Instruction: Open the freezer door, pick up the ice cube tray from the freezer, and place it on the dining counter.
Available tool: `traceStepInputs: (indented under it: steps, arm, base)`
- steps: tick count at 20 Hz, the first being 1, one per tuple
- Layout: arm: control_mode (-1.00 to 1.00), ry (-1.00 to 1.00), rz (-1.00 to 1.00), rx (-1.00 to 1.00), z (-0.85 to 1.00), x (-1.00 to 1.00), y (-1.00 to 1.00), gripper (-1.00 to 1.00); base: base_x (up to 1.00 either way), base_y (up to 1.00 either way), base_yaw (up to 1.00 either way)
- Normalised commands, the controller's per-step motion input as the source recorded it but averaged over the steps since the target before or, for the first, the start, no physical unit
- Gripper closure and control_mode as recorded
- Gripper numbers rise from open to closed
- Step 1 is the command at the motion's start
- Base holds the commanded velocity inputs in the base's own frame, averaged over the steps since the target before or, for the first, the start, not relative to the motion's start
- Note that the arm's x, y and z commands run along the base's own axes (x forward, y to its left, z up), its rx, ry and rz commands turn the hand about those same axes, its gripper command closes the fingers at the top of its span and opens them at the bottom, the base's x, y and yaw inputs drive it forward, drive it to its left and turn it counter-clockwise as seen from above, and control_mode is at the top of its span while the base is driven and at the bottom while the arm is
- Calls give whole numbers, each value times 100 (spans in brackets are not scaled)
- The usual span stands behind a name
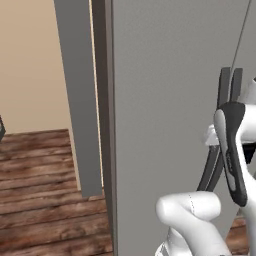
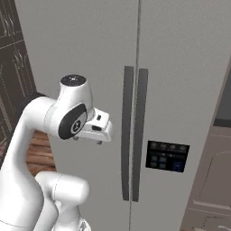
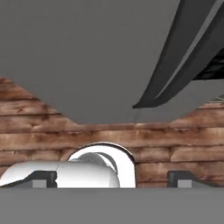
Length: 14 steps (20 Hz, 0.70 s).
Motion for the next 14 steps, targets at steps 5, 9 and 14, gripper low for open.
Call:
traceStepInputs:
  steps: [5, 9, 14]
  arm:
    - [-100, -41, 8, 4, 2, -13, -78, -100]
    - [-100, -58, 18, 16, 0, 0, -54, -100]
    - [-100, -59, 22, 17, 0, 1, -36, -100]
  base:
    - [0, 0, 0]
    - [0, 0, 0]
    - [0, 0, 0]
